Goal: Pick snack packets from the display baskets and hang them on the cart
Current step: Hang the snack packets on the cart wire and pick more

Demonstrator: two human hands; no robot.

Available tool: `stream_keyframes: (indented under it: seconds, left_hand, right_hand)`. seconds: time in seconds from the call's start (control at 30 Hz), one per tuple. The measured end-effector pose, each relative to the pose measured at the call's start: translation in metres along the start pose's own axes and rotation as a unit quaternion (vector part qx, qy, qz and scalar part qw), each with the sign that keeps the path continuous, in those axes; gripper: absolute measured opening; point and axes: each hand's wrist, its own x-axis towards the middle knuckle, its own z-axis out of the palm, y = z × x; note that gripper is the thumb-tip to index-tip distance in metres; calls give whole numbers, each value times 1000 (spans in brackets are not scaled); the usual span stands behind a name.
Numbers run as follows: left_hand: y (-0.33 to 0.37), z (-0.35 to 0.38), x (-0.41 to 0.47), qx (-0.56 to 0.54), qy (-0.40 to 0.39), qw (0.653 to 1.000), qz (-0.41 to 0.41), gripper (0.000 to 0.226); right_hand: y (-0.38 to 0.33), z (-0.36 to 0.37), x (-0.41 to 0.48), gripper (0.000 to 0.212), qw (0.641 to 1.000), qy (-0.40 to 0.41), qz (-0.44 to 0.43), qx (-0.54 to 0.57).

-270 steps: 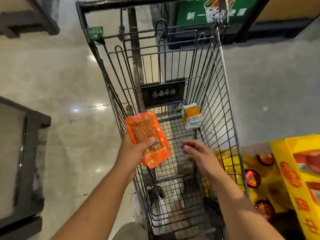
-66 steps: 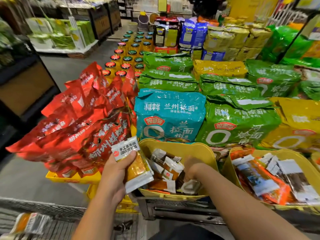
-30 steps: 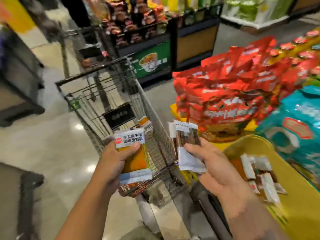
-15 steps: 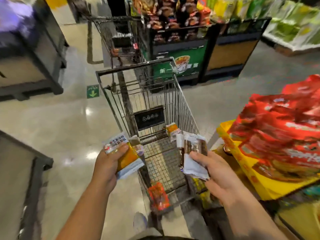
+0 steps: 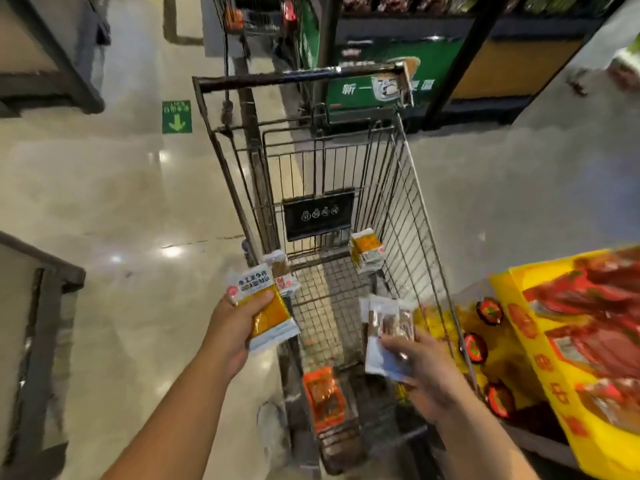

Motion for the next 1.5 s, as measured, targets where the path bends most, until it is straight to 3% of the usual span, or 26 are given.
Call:
stream_keyframes:
  seconds: [0.07, 0.13, 0.2, 0.23, 0.33, 0.53, 0.73, 0.87, 0.97, 1.07, 1.27, 1.43, 1.5]
  left_hand:
    - [-4, 9, 27, 23, 17, 1000, 9, 38]
    - [-6, 17, 53, 59, 38, 997, 22, 46]
    - [-4, 20, 76, 108, 86, 990, 38, 41]
    - [-4, 21, 86, 141, 111, 983, 47, 40]
    - [-2, 24, 100, 225, 146, 961, 69, 44]
    - [-15, 28, 104, 252, 159, 947, 118, 43]
    - [-20, 18, 108, 209, 144, 963, 93, 51]
    - [-23, 15, 110, 181, 138, 970, 85, 52]
    - [-26, 15, 112, 176, 138, 971, 82, 52]
    - [-25, 17, 112, 169, 137, 973, 82, 51]
    - [-23, 18, 112, 174, 138, 972, 83, 51]
    - [-23, 19, 110, 181, 138, 970, 85, 52]
    - [-22, 20, 109, 176, 133, 972, 79, 54]
  right_hand:
    - [-3, 3, 27, 16, 1000, 10, 0, -15]
    - [-8, 7, 56, 31, 999, -2, -14, -37]
    - [-13, 14, 91, 8, 998, 4, -1, -62]
    - [-12, 16, 111, 7, 997, -1, 14, -70]
    - [-5, 27, 170, 20, 993, -25, 34, -108]
    - [24, 63, 281, 17, 978, -78, 20, -191]
    - [46, 119, 356, 24, 973, -122, 33, -191]
    - [56, 154, 381, 16, 971, -123, -12, -204]
    - [69, 169, 395, 23, 956, -75, -40, -282]
    - [75, 176, 403, 34, 955, -62, -27, -290]
    - [71, 182, 385, 55, 904, -166, -13, -394]
    - [64, 164, 383, 69, 891, -259, -7, -373]
    - [61, 146, 378, 65, 892, -245, -29, -378]
